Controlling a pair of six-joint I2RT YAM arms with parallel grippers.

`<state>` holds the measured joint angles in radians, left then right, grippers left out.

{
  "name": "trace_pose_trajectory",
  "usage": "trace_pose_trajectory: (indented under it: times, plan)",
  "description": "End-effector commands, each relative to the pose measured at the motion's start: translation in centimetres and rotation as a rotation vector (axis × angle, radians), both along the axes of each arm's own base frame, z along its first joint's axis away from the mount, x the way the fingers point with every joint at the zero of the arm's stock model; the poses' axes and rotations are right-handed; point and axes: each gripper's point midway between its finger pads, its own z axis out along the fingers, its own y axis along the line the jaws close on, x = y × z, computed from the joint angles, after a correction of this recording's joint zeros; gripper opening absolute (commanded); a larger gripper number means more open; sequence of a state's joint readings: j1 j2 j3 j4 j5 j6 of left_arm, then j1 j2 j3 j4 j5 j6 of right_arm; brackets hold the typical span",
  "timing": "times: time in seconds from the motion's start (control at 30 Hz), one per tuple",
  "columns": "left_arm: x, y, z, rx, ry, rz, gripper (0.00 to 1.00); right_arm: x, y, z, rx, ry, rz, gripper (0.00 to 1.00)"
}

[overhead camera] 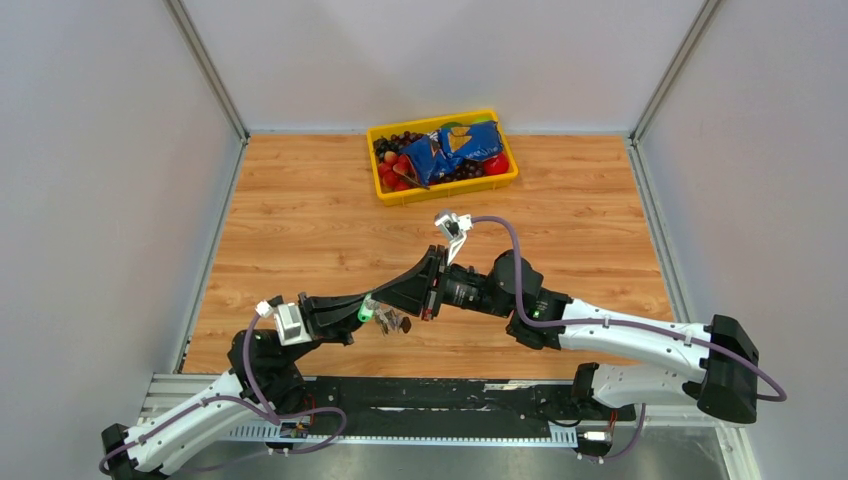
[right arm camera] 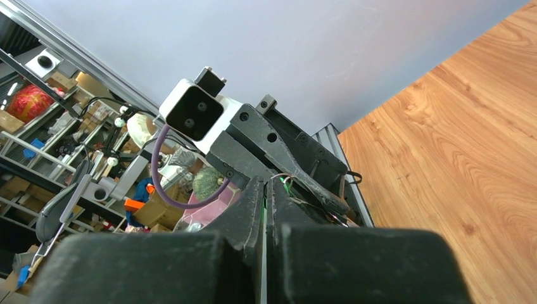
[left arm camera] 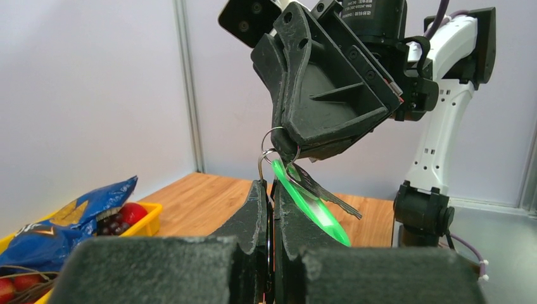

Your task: Put the keys on the keyring

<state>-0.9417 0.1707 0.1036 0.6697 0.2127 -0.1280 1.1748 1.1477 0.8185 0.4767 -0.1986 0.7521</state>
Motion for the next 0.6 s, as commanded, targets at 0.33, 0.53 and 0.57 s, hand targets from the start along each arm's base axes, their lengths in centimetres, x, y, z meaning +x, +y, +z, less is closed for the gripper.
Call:
trace_pose_trajectory:
  times: [0.33, 0.53, 0.57]
  plan:
    - [-1.7, -0.4, 0.7, 0.003, -0.028, -0.088, 0.0, 0.4, -2.1, 3.7, 0.015, -0.12, -0.07, 0.43]
    - [-1.8, -0.3, 0.9, -0.013, -0.027, -0.089, 0.0, 0.1, -4.0, 4.2, -0.009, -0.153, -0.093, 0.56]
    - [-1.7, -0.3, 0.9, -0.015, -0.026, -0.088, 0.0, 0.1, -4.4, 4.2, -0.013, -0.155, -0.099, 0.56]
